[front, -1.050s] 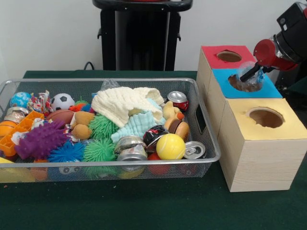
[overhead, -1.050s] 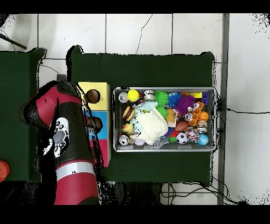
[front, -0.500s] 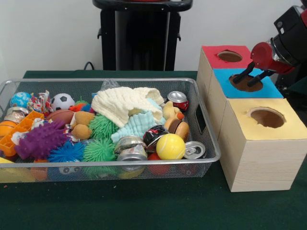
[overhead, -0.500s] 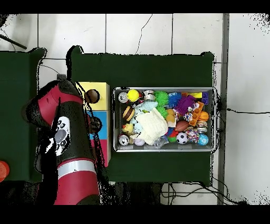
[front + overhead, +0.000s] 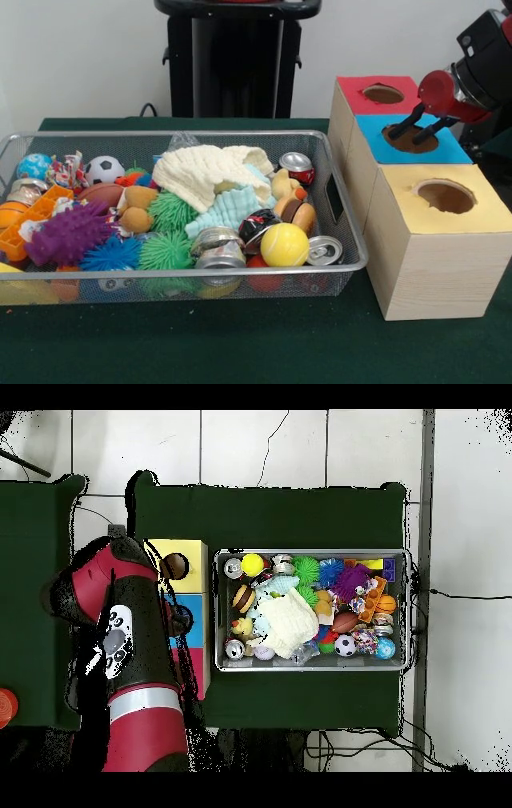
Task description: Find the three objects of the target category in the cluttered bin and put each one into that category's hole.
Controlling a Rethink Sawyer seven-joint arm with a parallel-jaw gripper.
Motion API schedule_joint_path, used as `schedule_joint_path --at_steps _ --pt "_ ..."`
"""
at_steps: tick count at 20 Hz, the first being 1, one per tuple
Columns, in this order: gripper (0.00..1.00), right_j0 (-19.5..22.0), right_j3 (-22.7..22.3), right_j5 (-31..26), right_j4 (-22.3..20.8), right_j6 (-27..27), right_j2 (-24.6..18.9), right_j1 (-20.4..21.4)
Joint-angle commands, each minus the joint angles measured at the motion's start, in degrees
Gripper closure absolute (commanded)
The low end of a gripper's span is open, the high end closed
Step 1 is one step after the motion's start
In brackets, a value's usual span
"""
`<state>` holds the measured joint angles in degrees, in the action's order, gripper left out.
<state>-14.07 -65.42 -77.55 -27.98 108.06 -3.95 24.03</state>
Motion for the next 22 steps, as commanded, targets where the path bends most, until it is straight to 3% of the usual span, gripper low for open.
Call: schedule_joint_path --at_steps 1,5,6,17,21,22 --pt "0.00 0.99 -5.44 5.51 0.73 0.01 -3.32 0.34" --pt "0.00 1.51 -6.47 6.24 1.24 -0.25 -3.59 0.74" --pt "1.00 1.76 -6.69 5.78 1.73 -0.39 -3.76 0.85" --pt "1.00 2.20 -10.02 9.87 1.51 -0.25 -3.47 2.95" --pt "1.00 3.94 -11.67 8.92 3.56 -1.88 -3.65 7.66" --pt "1.00 5.54 -13.56 8.77 4.99 -3.96 -4.03 11.22"
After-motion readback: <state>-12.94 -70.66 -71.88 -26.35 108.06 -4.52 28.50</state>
